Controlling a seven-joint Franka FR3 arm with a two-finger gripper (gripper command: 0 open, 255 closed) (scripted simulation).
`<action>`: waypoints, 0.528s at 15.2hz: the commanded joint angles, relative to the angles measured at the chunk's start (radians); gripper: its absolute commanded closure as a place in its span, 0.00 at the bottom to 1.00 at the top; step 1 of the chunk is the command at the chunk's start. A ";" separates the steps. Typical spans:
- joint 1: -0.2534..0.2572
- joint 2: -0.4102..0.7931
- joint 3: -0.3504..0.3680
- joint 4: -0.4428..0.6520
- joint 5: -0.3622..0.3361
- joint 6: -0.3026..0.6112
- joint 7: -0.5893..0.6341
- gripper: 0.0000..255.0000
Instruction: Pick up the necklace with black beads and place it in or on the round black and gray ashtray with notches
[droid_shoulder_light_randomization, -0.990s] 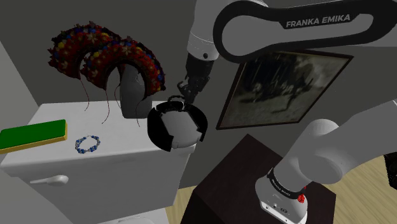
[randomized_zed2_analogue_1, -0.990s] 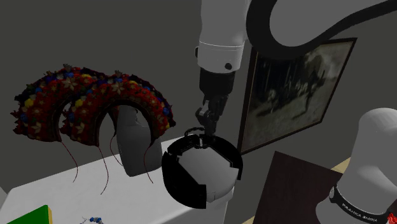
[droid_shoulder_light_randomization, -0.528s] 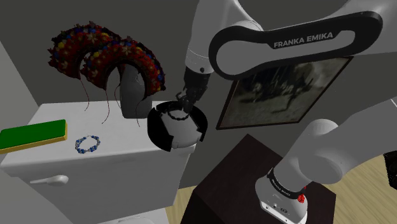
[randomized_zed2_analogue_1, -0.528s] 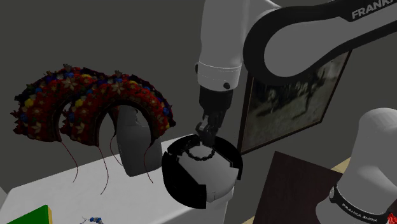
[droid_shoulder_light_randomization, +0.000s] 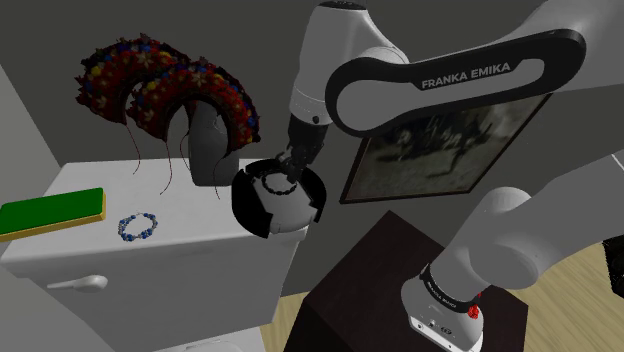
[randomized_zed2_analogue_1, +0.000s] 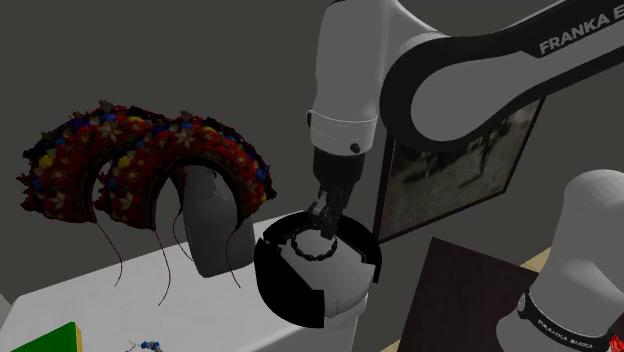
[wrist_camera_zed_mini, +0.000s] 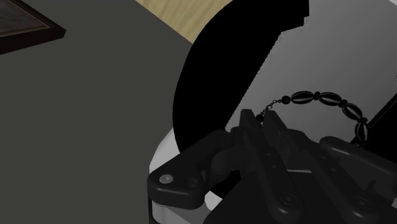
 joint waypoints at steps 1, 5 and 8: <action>0.000 0.001 0.000 -0.001 0.000 0.000 0.000 1.00; 0.000 0.000 0.000 -0.001 0.000 0.000 0.000 0.00; 0.000 0.001 0.000 -0.001 0.000 0.000 0.000 0.00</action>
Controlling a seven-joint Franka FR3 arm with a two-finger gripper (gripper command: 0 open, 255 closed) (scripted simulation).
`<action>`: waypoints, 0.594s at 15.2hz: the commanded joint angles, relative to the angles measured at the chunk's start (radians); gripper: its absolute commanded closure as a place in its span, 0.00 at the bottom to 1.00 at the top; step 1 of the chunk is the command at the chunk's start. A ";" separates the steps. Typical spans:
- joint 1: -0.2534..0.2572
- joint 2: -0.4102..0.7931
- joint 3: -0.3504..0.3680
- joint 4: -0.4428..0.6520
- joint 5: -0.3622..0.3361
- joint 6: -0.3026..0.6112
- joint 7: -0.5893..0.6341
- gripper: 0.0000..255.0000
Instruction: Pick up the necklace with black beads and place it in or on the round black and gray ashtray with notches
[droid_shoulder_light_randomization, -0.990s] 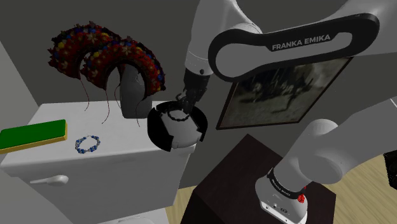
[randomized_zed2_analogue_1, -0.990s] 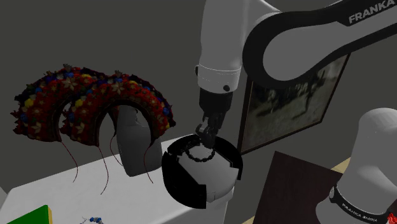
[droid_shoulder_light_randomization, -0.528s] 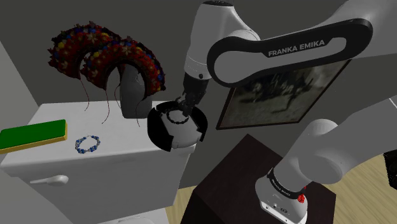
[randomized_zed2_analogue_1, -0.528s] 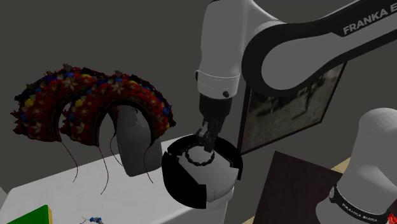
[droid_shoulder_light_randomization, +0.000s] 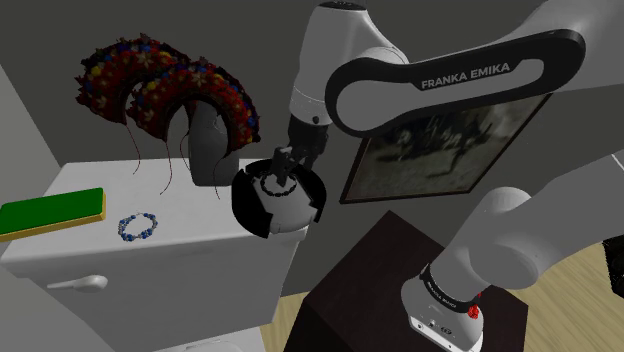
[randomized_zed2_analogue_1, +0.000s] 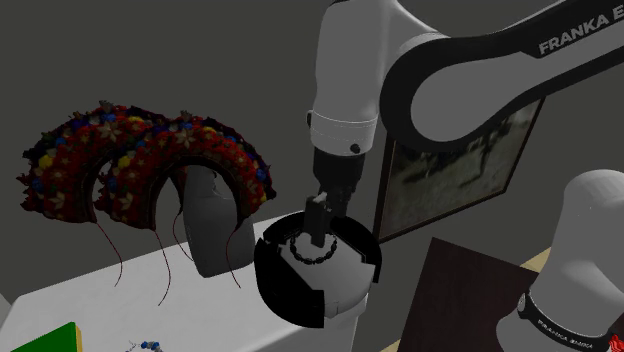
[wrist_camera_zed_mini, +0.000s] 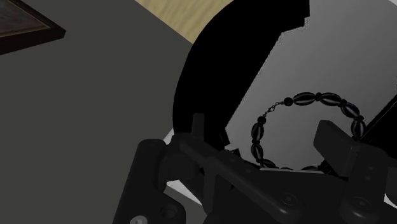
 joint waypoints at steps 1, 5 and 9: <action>0.000 0.000 0.000 0.000 0.000 0.000 0.000 0.00; 0.002 -0.049 -0.016 0.088 0.003 -0.136 -0.006 0.00; 0.002 -0.049 -0.016 0.088 0.003 -0.136 -0.006 0.00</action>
